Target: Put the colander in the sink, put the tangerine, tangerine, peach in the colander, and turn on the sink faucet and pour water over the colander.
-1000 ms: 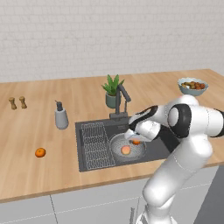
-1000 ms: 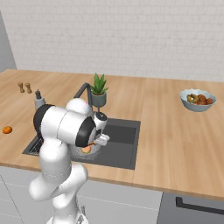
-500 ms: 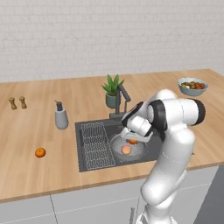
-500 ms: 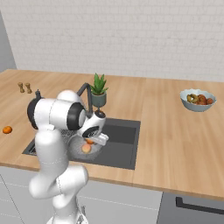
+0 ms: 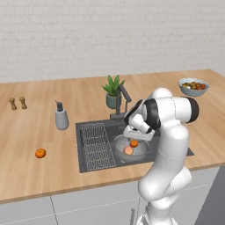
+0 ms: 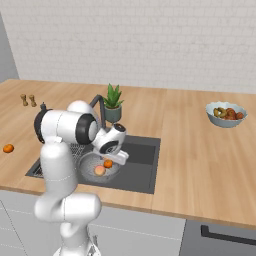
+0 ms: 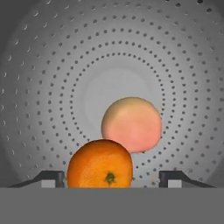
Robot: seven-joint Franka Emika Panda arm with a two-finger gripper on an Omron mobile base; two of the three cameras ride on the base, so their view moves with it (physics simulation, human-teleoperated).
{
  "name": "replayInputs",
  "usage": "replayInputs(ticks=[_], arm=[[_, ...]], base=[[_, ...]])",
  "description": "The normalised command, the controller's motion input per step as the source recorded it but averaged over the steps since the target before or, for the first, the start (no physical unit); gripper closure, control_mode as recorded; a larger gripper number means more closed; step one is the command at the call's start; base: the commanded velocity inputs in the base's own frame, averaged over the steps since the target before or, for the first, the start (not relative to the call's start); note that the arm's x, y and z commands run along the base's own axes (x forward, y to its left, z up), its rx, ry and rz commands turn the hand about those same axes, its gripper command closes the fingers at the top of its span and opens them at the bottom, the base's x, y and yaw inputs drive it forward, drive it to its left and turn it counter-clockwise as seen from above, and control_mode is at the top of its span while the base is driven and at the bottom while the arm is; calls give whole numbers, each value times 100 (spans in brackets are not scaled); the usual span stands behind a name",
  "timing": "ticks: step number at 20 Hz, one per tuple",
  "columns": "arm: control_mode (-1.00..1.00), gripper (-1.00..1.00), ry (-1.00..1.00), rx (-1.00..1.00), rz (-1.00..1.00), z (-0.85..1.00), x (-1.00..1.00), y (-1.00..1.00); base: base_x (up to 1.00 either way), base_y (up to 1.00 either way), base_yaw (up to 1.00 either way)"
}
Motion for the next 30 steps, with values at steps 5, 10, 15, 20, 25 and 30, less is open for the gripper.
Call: replayInputs(ticks=[5,10,15,20,25,30], arm=[[-100,-100,0,0,10,0,-14,-16],[-100,-100,-1,0,7,16,-36,-33],[-100,-100,0,0,8,43,-43,-15],[-100,-100,0,0,8,56,-48,1],[-100,-100,0,-2,11,53,-62,3],[-100,-100,0,-5,10,43,-71,21]], base=[[0,0,0],[0,0,0],[0,0,0],[0,0,0],[0,0,0],[0,0,0]])
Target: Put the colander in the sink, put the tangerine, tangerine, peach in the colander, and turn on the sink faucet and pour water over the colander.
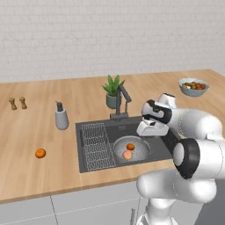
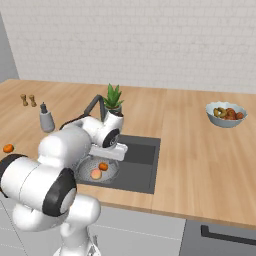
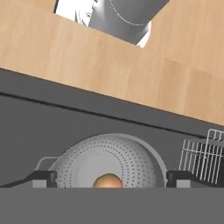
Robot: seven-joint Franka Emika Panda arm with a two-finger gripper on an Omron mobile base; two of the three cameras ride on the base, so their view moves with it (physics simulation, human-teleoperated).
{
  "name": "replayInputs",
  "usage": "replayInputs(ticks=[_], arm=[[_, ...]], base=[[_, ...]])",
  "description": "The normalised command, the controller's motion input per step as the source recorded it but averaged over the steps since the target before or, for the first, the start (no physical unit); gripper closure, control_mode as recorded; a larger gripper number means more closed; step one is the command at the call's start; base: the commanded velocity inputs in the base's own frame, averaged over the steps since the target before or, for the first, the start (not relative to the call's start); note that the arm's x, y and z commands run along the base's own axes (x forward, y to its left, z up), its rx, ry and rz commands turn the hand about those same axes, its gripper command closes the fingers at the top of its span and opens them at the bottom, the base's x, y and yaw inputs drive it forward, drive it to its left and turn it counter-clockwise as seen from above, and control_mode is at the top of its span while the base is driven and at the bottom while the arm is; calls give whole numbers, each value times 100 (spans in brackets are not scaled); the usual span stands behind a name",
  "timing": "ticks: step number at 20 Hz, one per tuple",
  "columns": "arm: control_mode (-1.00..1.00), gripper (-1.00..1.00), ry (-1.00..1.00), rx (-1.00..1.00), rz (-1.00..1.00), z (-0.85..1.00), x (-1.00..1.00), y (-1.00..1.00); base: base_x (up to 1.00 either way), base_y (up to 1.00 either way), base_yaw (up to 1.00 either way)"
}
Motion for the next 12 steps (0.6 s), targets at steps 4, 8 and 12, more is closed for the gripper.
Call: replayInputs(ticks=[4,8,12], arm=[[-100,-100,-1,0,10,51,-59,40],[-100,-100,0,0,4,48,-48,59],[-100,-100,0,-1,-3,29,-53,71]], base=[[0,0,0],[0,0,0],[0,0,0]])
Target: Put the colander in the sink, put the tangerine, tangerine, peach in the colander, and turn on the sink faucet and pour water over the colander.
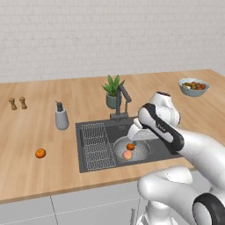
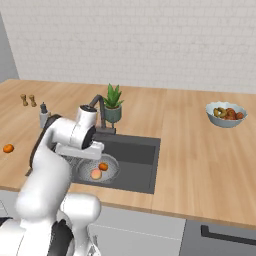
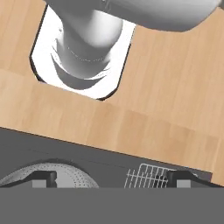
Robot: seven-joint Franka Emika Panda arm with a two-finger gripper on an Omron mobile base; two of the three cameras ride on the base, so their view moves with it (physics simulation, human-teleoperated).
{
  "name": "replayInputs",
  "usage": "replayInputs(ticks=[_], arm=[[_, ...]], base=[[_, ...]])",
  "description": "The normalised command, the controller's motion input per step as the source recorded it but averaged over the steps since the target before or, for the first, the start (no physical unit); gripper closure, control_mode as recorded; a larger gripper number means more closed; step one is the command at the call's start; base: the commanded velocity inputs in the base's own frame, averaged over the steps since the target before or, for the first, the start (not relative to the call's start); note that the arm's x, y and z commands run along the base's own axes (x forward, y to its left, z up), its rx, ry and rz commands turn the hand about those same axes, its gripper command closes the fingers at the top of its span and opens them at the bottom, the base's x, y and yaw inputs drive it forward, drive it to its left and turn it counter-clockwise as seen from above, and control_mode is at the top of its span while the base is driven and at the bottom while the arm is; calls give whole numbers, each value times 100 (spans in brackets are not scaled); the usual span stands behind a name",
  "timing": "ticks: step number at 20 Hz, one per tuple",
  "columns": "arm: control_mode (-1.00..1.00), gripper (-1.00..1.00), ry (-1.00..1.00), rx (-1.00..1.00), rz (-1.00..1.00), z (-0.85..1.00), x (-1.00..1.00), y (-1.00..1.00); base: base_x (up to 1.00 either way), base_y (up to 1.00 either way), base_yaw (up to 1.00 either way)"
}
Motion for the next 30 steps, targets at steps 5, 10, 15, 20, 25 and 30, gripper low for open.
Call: replayInputs(ticks=[5,10,15,20,25,30], arm=[[-100,-100,0,-6,-13,22,-42,84],[-100,-100,0,-5,-15,21,-10,100],[-100,-100,3,-5,-17,21,9,100],[-100,-100,15,-5,-13,20,39,96],[-100,-100,13,-7,-12,15,54,85],[-100,-100,-1,-10,-14,1,32,80]], base=[[0,0,0],[0,0,0],[0,0,0],[0,0,0],[0,0,0],[0,0,0]])
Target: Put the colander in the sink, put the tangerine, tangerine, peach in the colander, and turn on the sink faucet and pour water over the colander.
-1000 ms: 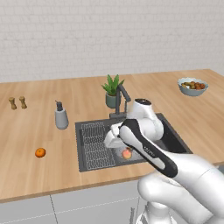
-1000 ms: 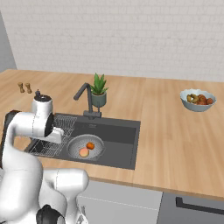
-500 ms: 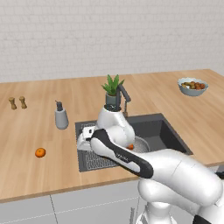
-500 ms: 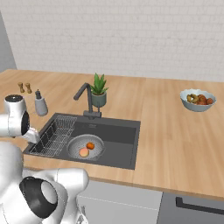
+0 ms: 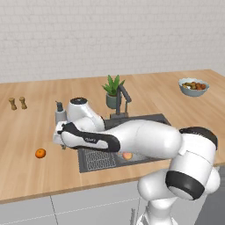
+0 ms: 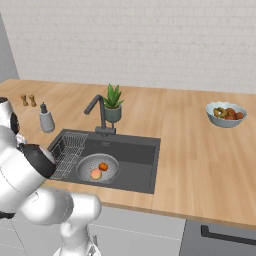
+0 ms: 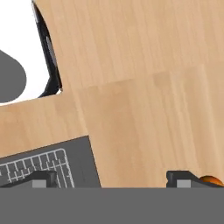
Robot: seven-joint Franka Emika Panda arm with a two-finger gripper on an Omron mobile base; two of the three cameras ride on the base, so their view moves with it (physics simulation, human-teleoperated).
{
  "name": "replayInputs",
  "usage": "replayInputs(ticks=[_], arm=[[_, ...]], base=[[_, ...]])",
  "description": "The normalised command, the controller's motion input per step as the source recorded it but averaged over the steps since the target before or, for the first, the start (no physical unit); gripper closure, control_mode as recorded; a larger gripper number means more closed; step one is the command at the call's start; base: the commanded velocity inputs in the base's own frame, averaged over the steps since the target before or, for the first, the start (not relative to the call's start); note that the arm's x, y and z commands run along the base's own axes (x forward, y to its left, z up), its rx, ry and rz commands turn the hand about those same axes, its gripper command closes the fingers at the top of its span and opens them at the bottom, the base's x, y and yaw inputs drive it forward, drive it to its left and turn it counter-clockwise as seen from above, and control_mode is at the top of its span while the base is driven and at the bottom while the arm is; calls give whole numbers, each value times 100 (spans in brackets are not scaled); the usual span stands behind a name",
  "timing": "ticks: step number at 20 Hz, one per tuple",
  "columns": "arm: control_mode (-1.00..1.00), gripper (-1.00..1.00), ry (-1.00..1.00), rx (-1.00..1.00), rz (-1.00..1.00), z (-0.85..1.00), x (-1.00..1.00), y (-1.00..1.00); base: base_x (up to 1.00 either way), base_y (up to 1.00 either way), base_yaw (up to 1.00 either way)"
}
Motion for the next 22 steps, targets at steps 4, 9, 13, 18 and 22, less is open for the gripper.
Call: replayInputs(ticks=[4,9,13,18,22], arm=[[-100,-100,-4,-2,-22,-1,41,48],[-100,-100,-3,1,-10,-17,26,35],[-100,-100,-2,3,-1,-28,10,28],[-100,-100,-7,4,0,-24,18,14],[-100,-100,-3,8,0,-31,16,20]], base=[[0,0,0],[0,0,0],[0,0,0],[0,0,0],[0,0,0]])
